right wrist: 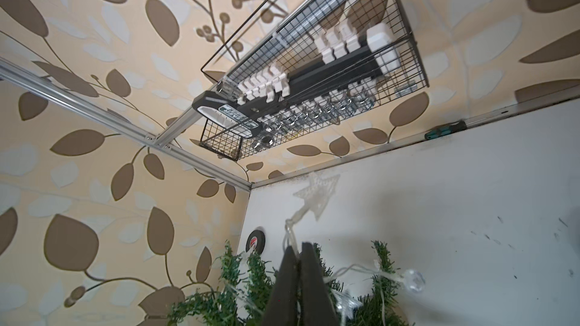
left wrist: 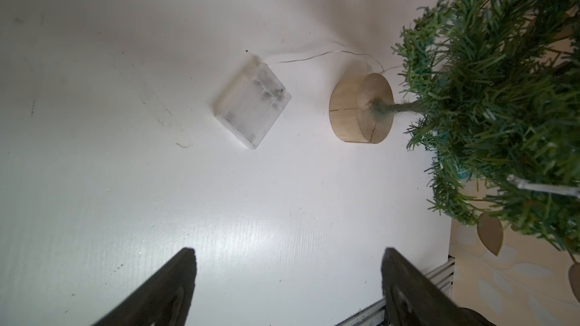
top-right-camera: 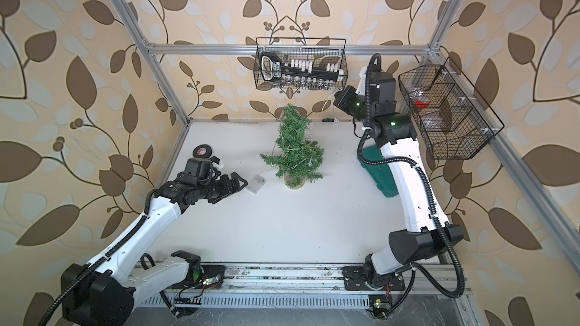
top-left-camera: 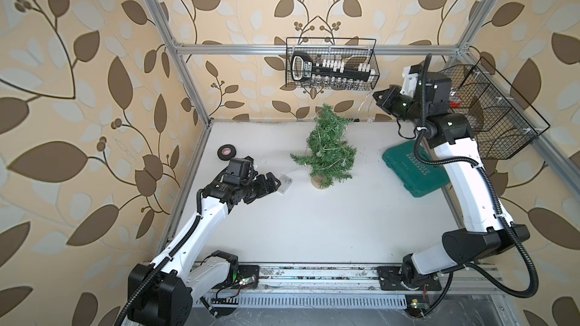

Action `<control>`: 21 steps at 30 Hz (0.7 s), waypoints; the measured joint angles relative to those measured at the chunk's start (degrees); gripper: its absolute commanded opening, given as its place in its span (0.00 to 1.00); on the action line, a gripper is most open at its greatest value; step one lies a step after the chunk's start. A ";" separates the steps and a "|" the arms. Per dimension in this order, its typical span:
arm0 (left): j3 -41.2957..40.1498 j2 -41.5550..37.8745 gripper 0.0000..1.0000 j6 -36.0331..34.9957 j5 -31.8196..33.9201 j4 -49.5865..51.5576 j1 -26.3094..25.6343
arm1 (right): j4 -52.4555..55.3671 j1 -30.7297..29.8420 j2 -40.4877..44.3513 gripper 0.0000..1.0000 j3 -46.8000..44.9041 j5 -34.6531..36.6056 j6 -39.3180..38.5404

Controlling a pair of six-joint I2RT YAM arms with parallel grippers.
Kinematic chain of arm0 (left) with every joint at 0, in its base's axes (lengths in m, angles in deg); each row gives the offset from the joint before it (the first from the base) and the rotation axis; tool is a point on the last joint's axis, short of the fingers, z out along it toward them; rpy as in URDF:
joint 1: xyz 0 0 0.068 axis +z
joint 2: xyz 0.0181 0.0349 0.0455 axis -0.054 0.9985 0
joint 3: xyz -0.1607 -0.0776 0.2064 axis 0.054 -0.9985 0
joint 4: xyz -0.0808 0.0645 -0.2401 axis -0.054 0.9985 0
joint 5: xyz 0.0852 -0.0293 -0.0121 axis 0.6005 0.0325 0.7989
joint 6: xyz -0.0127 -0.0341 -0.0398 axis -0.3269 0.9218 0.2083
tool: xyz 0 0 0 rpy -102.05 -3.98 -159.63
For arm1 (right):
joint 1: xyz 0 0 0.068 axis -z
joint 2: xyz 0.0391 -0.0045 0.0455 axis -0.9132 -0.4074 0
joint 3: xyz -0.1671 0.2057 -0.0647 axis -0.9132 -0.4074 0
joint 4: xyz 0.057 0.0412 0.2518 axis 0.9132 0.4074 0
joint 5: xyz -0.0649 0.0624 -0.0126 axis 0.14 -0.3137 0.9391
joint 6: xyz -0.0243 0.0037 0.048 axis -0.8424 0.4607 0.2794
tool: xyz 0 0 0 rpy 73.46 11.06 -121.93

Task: Remove string lights from the small christmas tree
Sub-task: Remove the light string from the Christmas tree.

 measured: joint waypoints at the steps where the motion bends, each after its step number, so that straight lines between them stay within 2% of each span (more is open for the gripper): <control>1: 0.11 0.00 0.92 0.00 -0.04 -0.02 0.00 | -0.44 -0.26 0.96 0.00 -1.88 0.02 -0.15; 7: 0.31 0.00 0.88 0.13 -0.57 -0.07 0.00 | -0.52 -0.31 10.60 0.00 -18.67 0.44 -1.16; 11: 2.47 1.25 0.87 0.04 -1.46 0.22 0.00 | -0.17 0.33 13.60 0.00 -23.43 0.70 -1.92; 15: 7.13 2.99 0.88 -0.48 -1.51 0.50 0.00 | -0.20 1.73 11.96 0.00 -20.79 0.72 -2.56; 21: 14.78 3.45 0.91 -0.87 -0.22 2.01 0.00 | -2.54 1.46 3.06 0.00 -6.73 0.44 -2.36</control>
